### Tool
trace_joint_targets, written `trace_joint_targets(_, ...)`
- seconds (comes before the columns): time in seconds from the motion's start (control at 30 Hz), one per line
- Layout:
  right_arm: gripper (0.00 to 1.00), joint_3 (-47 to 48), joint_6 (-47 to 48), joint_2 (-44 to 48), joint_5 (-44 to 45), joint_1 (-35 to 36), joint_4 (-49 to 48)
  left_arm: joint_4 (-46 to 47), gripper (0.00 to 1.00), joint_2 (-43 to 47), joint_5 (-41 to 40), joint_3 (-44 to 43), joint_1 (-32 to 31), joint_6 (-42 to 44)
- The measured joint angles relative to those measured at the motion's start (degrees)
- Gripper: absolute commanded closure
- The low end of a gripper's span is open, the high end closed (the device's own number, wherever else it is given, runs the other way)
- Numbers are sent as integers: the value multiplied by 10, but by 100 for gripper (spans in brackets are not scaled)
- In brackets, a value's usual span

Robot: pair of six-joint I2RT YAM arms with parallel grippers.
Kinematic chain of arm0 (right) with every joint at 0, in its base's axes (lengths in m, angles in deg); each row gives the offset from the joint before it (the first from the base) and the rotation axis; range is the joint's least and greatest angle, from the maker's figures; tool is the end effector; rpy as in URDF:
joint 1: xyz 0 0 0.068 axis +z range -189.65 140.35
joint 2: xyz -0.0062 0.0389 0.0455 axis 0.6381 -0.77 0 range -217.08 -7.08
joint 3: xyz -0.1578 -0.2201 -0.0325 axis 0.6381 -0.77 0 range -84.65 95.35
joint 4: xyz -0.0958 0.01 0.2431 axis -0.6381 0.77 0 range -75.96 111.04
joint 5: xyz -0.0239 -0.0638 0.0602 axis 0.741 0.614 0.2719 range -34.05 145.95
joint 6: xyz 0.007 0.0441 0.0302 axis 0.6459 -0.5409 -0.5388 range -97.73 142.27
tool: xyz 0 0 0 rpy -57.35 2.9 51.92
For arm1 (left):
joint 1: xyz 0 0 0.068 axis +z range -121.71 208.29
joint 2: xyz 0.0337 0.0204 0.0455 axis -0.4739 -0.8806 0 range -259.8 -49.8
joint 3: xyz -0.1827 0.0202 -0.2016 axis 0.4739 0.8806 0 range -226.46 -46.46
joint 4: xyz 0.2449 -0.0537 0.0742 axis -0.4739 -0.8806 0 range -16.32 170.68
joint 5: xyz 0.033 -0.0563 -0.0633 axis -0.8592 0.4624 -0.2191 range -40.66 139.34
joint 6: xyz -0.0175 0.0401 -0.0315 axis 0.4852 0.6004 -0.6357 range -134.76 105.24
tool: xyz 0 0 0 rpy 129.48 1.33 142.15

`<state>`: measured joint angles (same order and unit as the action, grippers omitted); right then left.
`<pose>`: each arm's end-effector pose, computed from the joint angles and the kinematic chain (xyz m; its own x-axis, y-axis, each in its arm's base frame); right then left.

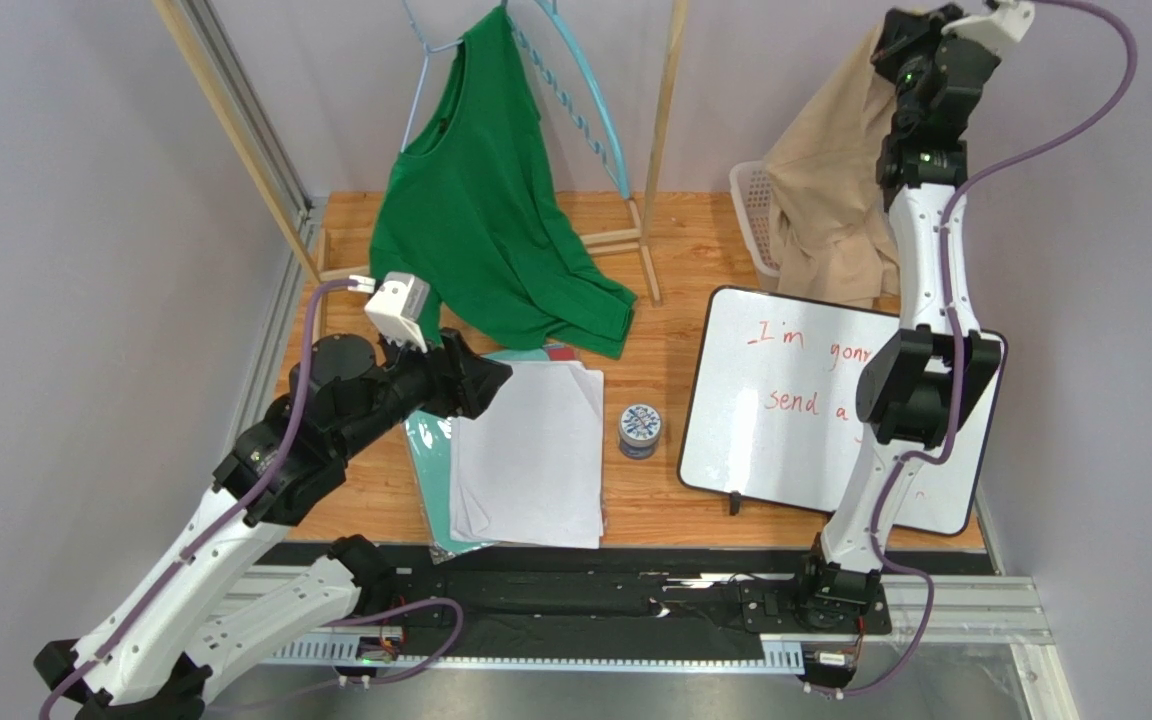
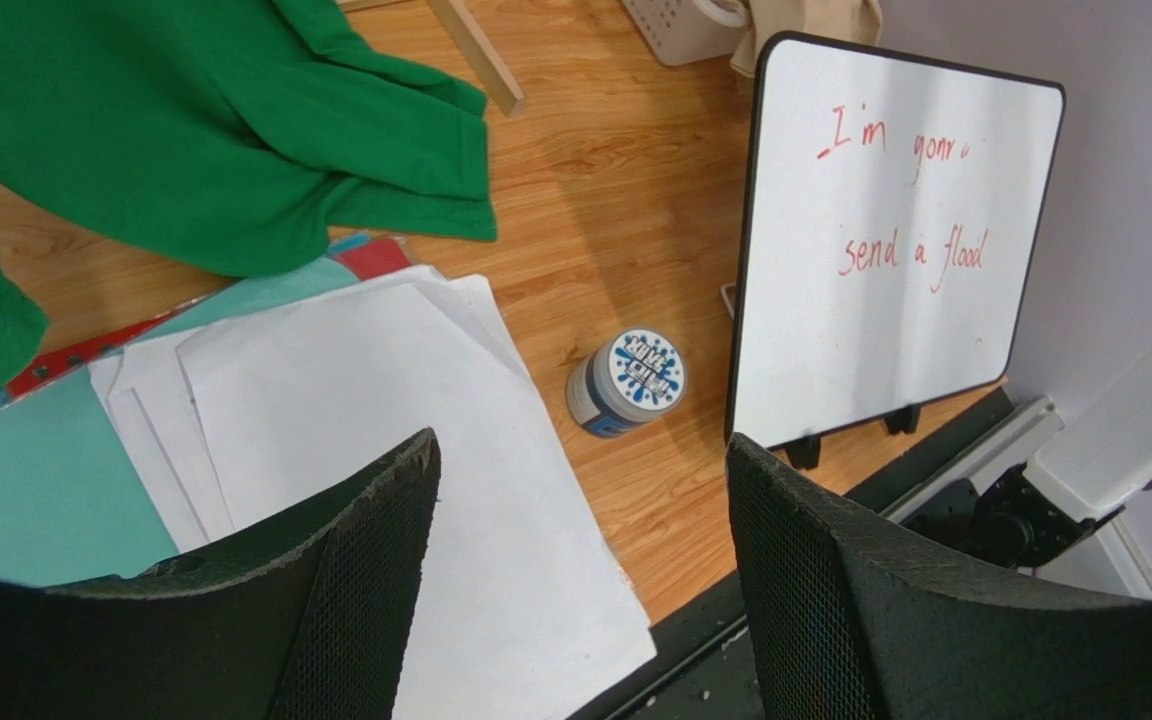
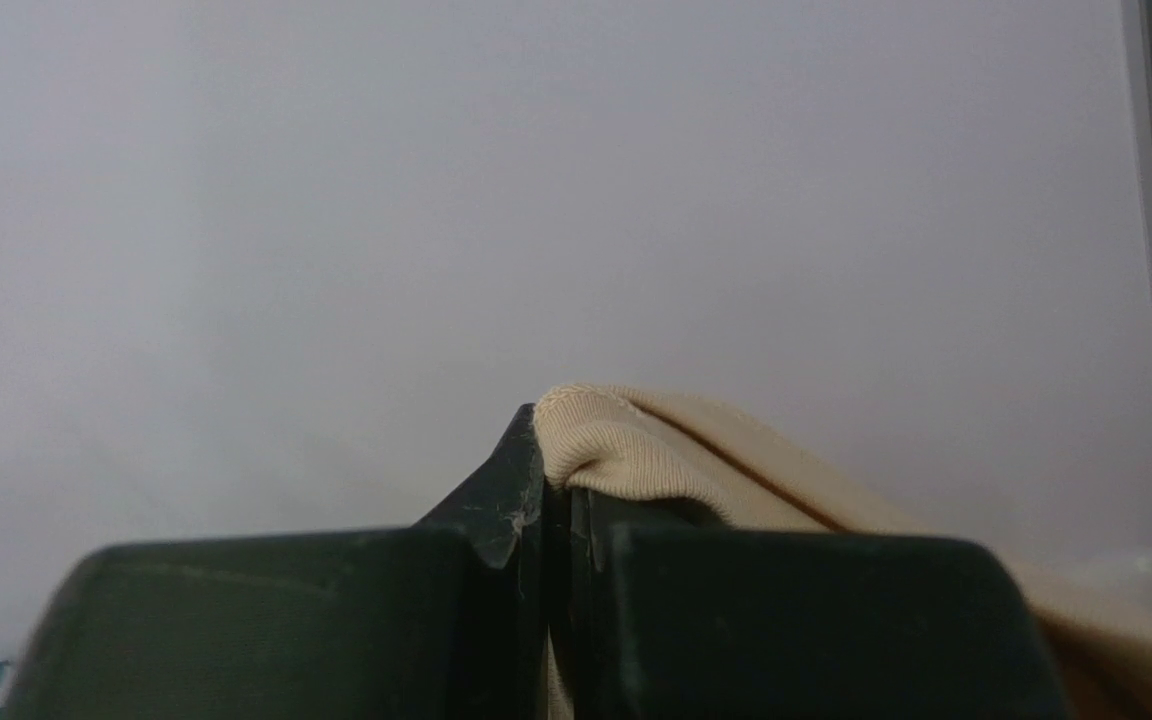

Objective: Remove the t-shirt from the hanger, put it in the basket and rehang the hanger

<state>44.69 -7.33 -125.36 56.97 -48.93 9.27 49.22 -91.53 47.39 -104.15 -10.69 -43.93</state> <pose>0.4732 -0.0779 0.4818 0.3223 0.4478 -0.8340 0.0218 0.8773 0.4795 0.1156 -0.0920 0.3851 -0.4753 -0.2419 -0.8459 0.4253 0.7785 -0.4616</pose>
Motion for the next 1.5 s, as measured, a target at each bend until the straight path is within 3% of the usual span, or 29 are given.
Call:
trace_joint_targets(0.13, 100, -146, -35, 20, 32, -1, 0, 10, 25, -2, 13, 7, 0, -4)
trace_joint_targets(0.3, 95, -201, -70, 9, 66, -3, 120, 12, 25, -6, 45, 8, 0, -16)
trace_joint_targets(0.33, 84, -201, -72, 8, 69, -3, 143, 12, 25, -6, 50, 8, 0, -19)
trace_joint_targets(0.4, 71, -201, -71, 7, 67, -3, 177, 12, 25, -1, 58, 8, 0, -27)
trace_joint_targets(0.43, 52, -201, -70, 7, 63, -3, 187, 12, 25, 2, 61, 8, 0, -30)
trace_joint_targets(0.57, 39, -158, -44, -18, 37, -4, 261, 9, 25, 20, 68, 8, 0, -46)
trace_joint_targets(0.73, 0, 12, -21, -115, 9, -4, 398, -7, 25, 36, 75, 7, 0, -64)
trace_joint_targets(0.9, 0, 33, -5, -118, 12, -3, 489, -18, 25, 60, 84, 8, 0, -93)
trace_joint_targets(1.13, 0, -45, 12, -55, 70, -4, 539, -21, 25, 96, 86, 17, 0, -122)
trace_joint_targets(1.37, 28, -60, 34, -35, 60, -10, 545, -22, 25, 80, 90, 19, 0, -130)
trace_joint_targets(1.47, 55, -53, 37, -46, 40, -12, 547, -22, 25, 69, 93, 19, 0, -130)
trace_joint_targets(1.5, 56, -42, 37, -57, 34, -12, 548, -22, 25, 67, 92, 19, 0, -129)
